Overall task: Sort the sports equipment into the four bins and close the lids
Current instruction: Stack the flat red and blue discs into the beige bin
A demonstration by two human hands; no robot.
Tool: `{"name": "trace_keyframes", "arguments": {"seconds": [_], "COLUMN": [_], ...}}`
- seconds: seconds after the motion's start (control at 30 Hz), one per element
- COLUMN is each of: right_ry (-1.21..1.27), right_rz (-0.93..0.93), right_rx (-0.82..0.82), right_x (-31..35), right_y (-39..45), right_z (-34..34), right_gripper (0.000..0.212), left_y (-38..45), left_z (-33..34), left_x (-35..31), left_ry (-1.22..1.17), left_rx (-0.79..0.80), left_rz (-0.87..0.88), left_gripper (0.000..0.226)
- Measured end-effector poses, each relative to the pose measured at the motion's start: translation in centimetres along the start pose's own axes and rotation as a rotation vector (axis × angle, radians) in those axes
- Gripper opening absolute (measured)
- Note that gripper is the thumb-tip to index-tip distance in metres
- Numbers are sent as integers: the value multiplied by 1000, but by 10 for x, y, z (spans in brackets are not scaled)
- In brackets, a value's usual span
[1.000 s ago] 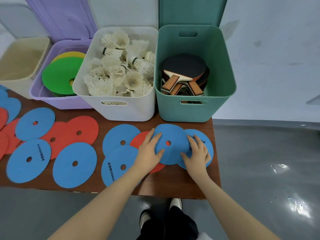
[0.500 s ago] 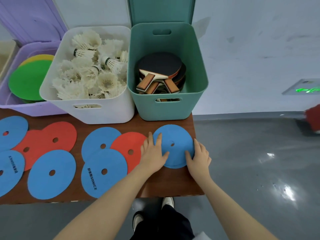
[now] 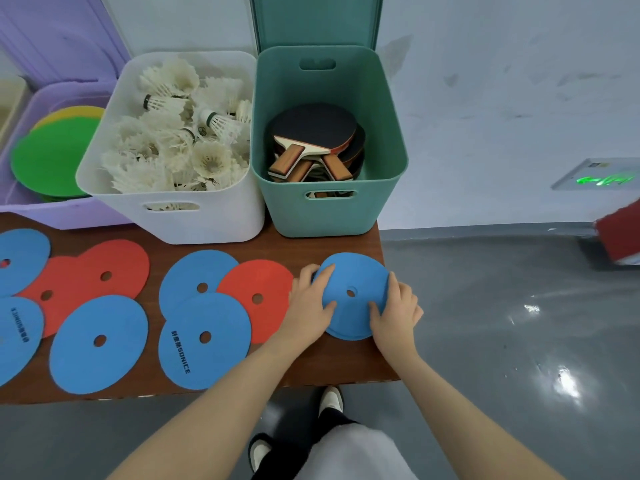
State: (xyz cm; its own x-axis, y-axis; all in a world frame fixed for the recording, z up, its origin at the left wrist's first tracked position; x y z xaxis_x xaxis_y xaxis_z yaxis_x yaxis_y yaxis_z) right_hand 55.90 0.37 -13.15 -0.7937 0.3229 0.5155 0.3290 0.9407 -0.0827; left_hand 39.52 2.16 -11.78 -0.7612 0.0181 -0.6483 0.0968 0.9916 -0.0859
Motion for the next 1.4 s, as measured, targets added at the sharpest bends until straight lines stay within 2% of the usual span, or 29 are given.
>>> {"name": "trace_keyframes", "arguments": {"seconds": [0.13, 0.27, 0.53, 0.6, 0.67, 0.8, 0.93, 1.13, 1.4], "right_ry": [55, 88, 138, 111, 31, -156, -173, -86, 11], "right_rz": [-68, -148, -329, -339, -323, -306, -280, -233, -129], "right_rx": [-32, 32, 186, 226, 260, 156, 175, 233, 197], "right_x": [19, 53, 135, 148, 156, 159, 150, 141, 148], "right_y": [-16, -35, -84, -93, -101, -114, -118, -118, -123], "right_z": [-1, 15, 71, 88, 102, 109, 111, 107, 109], "right_gripper": [60, 59, 56, 58, 58, 63, 68, 63, 58], "left_y": [-14, -35, -98, -107, -111, -117, -119, -126, -124], "left_z": [-19, -52, -115, -126, -128, -123, -119, -116, -123], "left_x": [13, 43, 130, 149, 163, 175, 171, 175, 184], "left_ry": [-66, -44, 9, 10, 106, 336, 284, 163, 98], "left_rx": [-100, -249, -348, -325, -236, -93, -56, -71, -79], "left_rz": [-15, -78, -284, -323, -369, -453, -394, -340, -253], "left_gripper": [62, 64, 64, 63, 64, 69, 68, 69, 76]}}
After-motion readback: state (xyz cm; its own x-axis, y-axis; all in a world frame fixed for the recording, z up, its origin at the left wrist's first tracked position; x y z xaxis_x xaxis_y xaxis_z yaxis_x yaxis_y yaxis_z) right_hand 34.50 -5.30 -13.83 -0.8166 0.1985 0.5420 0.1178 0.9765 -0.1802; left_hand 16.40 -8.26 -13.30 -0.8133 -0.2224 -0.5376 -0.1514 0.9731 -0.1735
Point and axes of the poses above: each hand's wrist, its own y-axis towards the middle knuckle, its own z-axis out of the palm, x = y × z, the point moved 5 cm from there along y, towards the middle knuckle, and after that the axes turned 5 degrees about -x, right-handed, at the moved point
